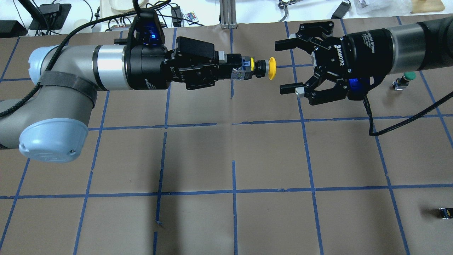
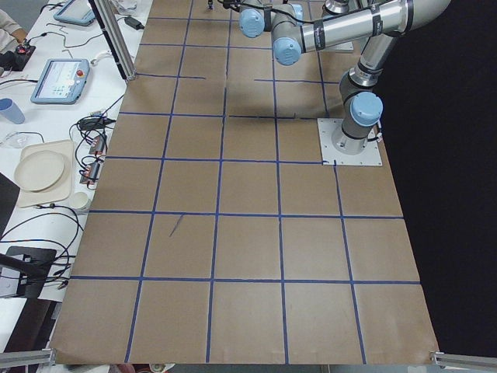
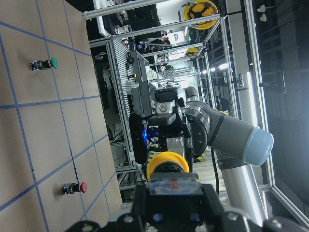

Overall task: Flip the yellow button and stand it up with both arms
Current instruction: 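Bring the right gripper to the yellow button and close on it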

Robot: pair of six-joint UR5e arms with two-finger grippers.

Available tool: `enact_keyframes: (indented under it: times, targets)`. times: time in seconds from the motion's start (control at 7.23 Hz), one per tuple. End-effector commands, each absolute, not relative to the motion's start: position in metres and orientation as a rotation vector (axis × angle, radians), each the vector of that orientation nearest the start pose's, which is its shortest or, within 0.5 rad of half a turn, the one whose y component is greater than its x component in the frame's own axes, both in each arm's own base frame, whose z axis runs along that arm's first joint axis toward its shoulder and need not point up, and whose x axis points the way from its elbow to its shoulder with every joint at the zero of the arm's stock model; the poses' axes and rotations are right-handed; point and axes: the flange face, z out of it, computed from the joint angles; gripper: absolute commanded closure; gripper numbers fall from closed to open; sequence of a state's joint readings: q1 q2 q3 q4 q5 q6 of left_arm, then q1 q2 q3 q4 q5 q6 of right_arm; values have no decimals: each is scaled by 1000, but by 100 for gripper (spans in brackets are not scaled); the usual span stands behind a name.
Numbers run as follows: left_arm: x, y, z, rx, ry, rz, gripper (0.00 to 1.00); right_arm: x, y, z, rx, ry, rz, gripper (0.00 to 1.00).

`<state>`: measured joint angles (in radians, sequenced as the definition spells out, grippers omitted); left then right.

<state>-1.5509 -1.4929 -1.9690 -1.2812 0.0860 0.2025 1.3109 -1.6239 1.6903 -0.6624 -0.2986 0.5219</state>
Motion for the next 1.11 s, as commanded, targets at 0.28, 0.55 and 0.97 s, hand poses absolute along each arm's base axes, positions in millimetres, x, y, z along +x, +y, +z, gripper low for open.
enact_keyframes:
  times: [0.28,0.55,0.97]
  targets:
    - [-224,-443,452,-130,-1654,146,100,121,-445,461,1305,1300,1095,1]
    - [-224,-443,452,-130,-1654,146,100,134,-441,458,1296,1310,1122,1]
    - [-224,-443,452,-131,-1652,148,100,133,-444,460,1297,1316,1124,7]
